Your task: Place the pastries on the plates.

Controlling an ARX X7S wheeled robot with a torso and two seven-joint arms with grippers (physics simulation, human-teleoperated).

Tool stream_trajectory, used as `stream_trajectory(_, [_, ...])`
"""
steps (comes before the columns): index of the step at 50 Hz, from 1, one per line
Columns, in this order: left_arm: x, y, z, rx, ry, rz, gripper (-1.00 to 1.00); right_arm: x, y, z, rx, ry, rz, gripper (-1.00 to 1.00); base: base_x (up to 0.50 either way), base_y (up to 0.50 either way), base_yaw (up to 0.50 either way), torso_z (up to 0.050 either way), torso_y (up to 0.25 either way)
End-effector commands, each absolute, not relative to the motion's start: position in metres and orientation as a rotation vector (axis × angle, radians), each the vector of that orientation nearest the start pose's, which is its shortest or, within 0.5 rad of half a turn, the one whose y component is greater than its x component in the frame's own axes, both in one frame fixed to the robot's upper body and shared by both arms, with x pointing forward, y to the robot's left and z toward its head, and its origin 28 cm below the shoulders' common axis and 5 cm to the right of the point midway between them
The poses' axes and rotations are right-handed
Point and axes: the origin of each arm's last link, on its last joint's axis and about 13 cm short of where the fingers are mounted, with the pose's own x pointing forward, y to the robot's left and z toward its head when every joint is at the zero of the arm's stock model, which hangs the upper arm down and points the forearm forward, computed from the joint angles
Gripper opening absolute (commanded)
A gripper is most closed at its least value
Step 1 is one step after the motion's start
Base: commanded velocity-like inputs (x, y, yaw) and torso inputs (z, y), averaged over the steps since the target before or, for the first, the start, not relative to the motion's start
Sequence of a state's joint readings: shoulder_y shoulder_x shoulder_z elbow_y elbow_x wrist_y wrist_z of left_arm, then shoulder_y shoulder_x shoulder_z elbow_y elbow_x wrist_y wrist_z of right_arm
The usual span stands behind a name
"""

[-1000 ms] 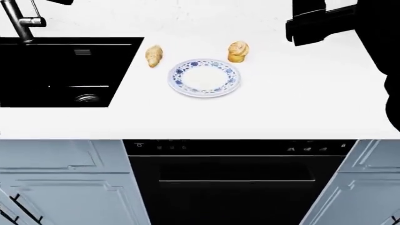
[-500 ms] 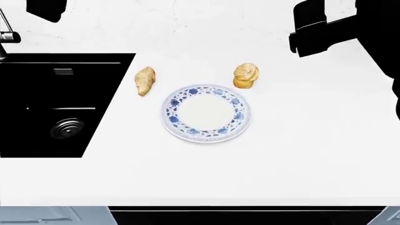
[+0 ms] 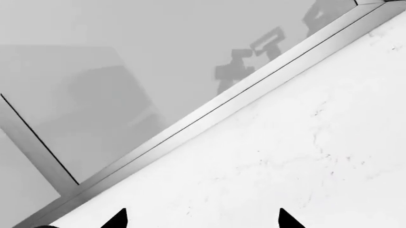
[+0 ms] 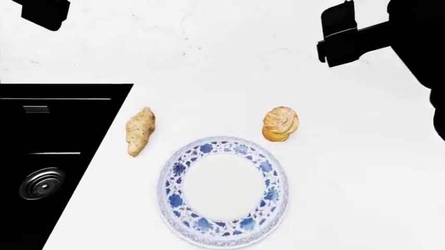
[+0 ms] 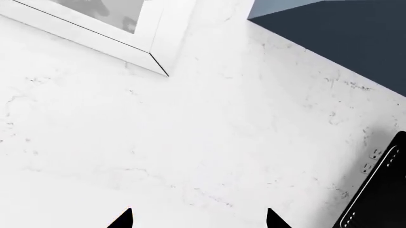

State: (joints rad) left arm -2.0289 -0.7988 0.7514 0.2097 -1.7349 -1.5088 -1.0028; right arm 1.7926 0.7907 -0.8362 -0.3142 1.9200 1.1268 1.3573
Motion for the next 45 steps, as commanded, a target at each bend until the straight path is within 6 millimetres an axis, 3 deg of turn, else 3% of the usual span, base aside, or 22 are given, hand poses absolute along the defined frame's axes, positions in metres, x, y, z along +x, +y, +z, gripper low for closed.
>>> stream_trajectory(1, [0.194, 0.262, 0.428, 0.617, -0.094, 0.123, 1.0, 0.216, -0.115, 0.375, -0.384, -0.033, -0.147, 1.0, 0.5, -0.2, 0.0, 0.0, 0.0])
stream_trajectory(9, [0.193, 0.263, 0.427, 0.611, -0.089, 0.122, 1.0, 0.218, -0.117, 0.373, -0.381, -0.022, -0.186, 1.0, 0.47, -0.19, 0.0, 0.0, 0.003])
stream_trajectory(19, [0.19, 0.263, 0.426, 0.615, -0.073, 0.12, 1.0, 0.217, -0.112, 0.378, -0.348, 0.049, -0.225, 1.0, 0.0, 0.0, 0.0, 0.0, 0.0])
stream_trajectory(26, [0.192, 0.264, 0.425, 0.618, -0.064, 0.115, 1.0, 0.216, -0.098, 0.395, -0.11, 0.241, -0.024, 1.0, 0.0, 0.0, 0.0, 0.0, 0.0])
stream_trajectory(29, [0.192, 0.265, 0.423, 0.622, -0.058, 0.116, 1.0, 0.217, -0.096, 0.395, -0.083, 0.295, 0.008, 1.0, 0.0, 0.0, 0.0, 0.0, 0.0])
stream_trajectory(45, [0.191, 0.266, 0.423, 0.621, -0.053, 0.112, 1.0, 0.226, -0.093, 0.368, -0.092, 0.51, 0.106, 1.0, 0.0, 0.0, 0.0, 0.0, 0.0])
